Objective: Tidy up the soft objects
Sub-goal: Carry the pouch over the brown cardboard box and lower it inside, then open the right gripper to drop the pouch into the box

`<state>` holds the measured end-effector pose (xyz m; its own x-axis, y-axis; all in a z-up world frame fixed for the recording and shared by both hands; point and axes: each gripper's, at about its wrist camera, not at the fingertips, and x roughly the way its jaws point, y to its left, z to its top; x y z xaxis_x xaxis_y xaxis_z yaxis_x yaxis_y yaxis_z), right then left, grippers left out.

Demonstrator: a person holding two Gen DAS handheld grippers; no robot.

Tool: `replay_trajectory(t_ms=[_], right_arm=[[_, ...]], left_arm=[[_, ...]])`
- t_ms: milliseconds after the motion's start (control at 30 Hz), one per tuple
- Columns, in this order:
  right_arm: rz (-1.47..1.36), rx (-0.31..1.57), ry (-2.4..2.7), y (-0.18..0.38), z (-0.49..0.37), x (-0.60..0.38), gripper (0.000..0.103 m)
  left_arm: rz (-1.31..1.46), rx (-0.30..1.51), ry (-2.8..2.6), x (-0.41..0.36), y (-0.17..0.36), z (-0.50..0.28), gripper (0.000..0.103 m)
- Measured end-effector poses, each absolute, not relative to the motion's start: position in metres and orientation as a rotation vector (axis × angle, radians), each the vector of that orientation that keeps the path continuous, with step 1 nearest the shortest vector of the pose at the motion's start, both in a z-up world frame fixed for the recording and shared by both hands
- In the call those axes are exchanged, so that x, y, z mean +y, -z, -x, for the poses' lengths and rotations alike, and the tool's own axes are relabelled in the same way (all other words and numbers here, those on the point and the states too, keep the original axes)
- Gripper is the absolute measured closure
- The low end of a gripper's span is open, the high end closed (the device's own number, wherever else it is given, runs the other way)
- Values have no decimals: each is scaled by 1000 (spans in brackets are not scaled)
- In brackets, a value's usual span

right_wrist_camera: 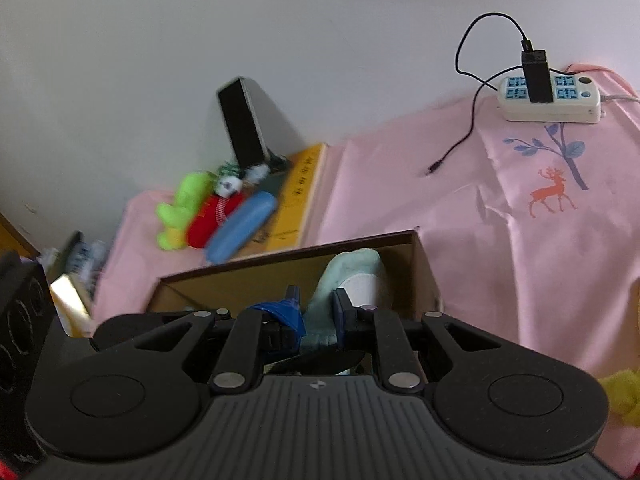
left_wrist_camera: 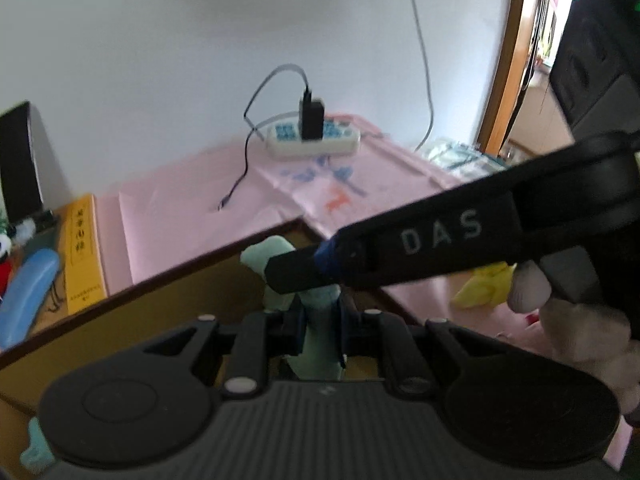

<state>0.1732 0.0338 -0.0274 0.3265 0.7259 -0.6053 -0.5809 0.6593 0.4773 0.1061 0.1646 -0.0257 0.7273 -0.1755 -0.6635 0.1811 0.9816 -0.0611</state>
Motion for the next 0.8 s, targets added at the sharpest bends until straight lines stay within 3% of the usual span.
replay_trajectory(t_ms=[133, 167, 200, 400, 800], right_arm=[[-74, 828, -815, 33, -171, 47, 103], [-51, 816, -805, 35, -171, 49, 99], [-37, 813, -793, 37, -172, 50, 98], [-114, 854, -743, 44, -182, 38, 97], [-194, 831, -714, 30, -164, 17, 97]], left_arm=[[-10, 787, 190, 163, 40, -124, 91], [5, 806, 199, 164, 42, -128, 87], [19, 819, 203, 165, 45, -131, 76], [67, 852, 179, 172, 51, -136, 55], [124, 849, 65, 184, 31, -112, 46]])
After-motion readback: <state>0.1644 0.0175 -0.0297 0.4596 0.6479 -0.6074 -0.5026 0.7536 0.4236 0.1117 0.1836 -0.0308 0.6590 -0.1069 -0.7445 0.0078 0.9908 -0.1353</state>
